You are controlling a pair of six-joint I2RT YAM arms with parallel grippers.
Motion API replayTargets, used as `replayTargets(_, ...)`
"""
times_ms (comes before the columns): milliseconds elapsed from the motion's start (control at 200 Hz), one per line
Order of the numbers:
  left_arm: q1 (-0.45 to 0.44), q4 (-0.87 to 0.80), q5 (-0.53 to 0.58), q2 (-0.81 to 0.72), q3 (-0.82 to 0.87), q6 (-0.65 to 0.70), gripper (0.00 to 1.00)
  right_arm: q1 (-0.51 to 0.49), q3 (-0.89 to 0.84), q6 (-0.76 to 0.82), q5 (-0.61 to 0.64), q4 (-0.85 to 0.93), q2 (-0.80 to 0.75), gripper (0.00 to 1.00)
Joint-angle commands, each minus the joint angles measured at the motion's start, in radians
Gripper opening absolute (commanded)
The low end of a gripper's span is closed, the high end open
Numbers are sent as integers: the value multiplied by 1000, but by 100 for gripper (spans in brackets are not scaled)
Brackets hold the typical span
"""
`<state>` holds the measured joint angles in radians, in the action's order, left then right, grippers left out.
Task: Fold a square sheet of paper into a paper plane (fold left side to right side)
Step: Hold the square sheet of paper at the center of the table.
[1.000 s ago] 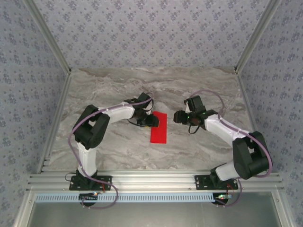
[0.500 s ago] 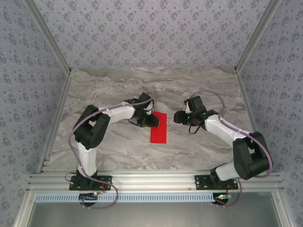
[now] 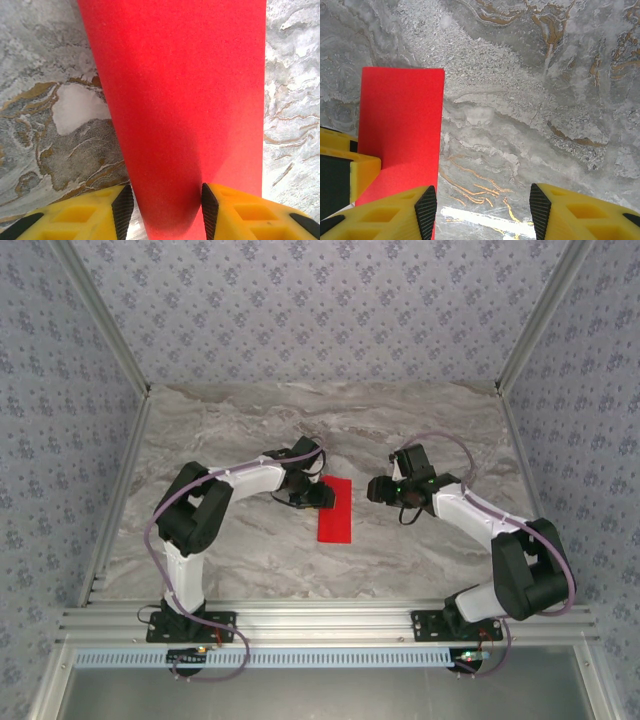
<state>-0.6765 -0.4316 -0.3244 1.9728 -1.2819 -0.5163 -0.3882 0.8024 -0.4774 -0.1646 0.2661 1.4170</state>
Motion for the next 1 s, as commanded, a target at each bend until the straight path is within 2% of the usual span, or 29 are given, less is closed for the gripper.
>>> replayTargets(0, -3, -31, 68, 32, 2, 12, 44, 3, -11, 11, -7, 18, -18, 55)
replayTargets(994, -2, -54, 81, 23, 4, 58, 44, 3, -12, 8, -13, 13, -12, 57)
